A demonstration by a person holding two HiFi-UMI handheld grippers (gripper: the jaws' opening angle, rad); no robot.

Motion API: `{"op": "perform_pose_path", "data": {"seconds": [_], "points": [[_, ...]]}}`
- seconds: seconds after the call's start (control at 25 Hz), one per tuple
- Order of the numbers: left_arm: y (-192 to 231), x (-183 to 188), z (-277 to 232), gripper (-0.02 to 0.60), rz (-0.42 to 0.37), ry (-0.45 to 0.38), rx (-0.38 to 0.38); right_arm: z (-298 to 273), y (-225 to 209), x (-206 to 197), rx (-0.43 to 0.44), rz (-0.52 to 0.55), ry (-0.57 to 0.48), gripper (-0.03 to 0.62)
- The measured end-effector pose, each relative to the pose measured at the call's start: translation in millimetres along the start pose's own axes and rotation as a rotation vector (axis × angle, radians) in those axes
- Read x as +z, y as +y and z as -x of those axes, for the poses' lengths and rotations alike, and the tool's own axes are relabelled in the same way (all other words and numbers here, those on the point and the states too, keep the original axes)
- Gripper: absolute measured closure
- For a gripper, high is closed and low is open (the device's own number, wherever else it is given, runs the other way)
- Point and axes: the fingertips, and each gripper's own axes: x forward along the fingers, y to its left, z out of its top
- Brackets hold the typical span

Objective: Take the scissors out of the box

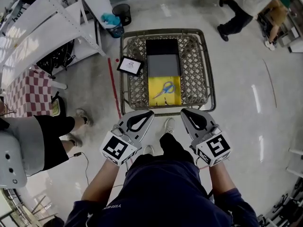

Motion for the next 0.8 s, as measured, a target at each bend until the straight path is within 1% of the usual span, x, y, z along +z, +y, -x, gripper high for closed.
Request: {"op": "perform_pose_path", "data": {"seconds": [0.12, 0.36, 0.44, 0.6, 0.72, 0.8], "points": [[14.0, -2.3, -28.5, 0.555, 0.006, 0.034, 0.024, -10.2, -29.7, -0.7, 0.023, -0.014, 0.014, 0.576], [36.2, -5.2, -76.0, 0.554, 0.021, 0.055, 0.049, -28.3, -76.7, -10.0, 0.065, -0.034, 0.076, 0.576], [42.4, -7.1, -90.2, 0.554, 0.032, 0.065, 0.051, -35.4, -91.3, -12.5, 0.072, -0.043, 0.083, 0.576], [50.7, -17.6, -108.9, 0.554, 0.046, 0.101, 0.053, -44.8, -110.7, -17.2, 0.088, -0.055, 0.072, 0.576], [58.6, -29.7, -118.2, 0.554, 0.054, 0.138, 0.065, -50.3, -120.3, -21.4, 0.096, -0.062, 0.090, 0.576], [62.7, -31.0, -127.1, 0.554, 0.060, 0.142, 0.056, -55.5, -126.8, -24.8, 0.096, -0.071, 0.097, 0.576]]}}
